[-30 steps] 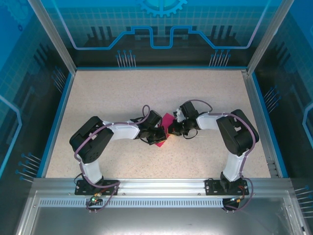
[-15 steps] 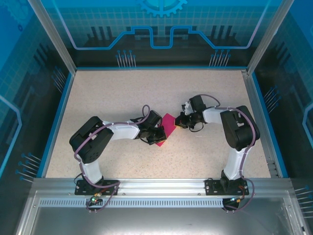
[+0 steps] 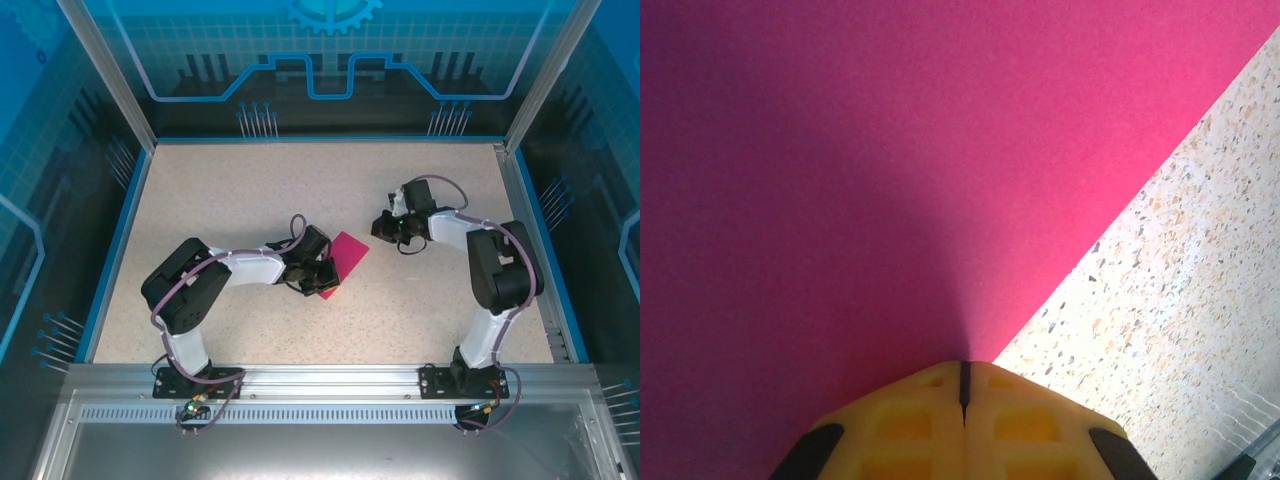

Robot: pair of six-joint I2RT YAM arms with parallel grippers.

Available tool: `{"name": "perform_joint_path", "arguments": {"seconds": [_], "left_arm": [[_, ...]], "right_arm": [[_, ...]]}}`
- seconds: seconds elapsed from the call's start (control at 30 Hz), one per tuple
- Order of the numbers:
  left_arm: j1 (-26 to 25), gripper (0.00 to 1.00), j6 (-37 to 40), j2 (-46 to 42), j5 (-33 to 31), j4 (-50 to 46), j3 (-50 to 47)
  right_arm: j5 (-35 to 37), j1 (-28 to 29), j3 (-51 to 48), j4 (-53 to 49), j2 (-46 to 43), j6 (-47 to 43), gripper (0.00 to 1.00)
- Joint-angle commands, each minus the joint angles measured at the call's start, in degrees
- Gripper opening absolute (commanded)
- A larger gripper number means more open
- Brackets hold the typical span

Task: Fold a paper plane with a square sheet of paper (pick it up from the middle)
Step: First fold in half a square sheet of paper at the center of the table.

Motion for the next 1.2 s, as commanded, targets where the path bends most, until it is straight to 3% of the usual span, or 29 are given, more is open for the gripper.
{"name": "perform_joint_path", "arguments": {"seconds": [0.0,0.27,0.63,0.8,1.17], "left_arm": [[-0.4,0.00,-0.6,0.7,-1.3,-7.9,-0.7],[-0.5,0.00,-0.1,0.9,-1.2,-8.1,0.6],[-0.6,0.00,4.0,-0.6,2.1,-4.9,3.6],[-0.5,0.05,5.7,-0.5,3.6,-0.4,6.0],[-0.2,0.06,9.2,5.6,1.0,-2.5,11.0]], "right_arm": [[-4.2,3.0,-3.4,1.9,-3.3,1.1,0.03],[-6.0,9.0,-6.4,6.5,1.3,6.2,0.03],[-3.4,8.8,-5.1,1.9,6.0,4.4,0.02],[-2.7,8.6,-5.2,0.8,7.2,4.0,0.02],[-2.1,8.0,-5.2,-1.6,7.7,2.8,0.02]]}}
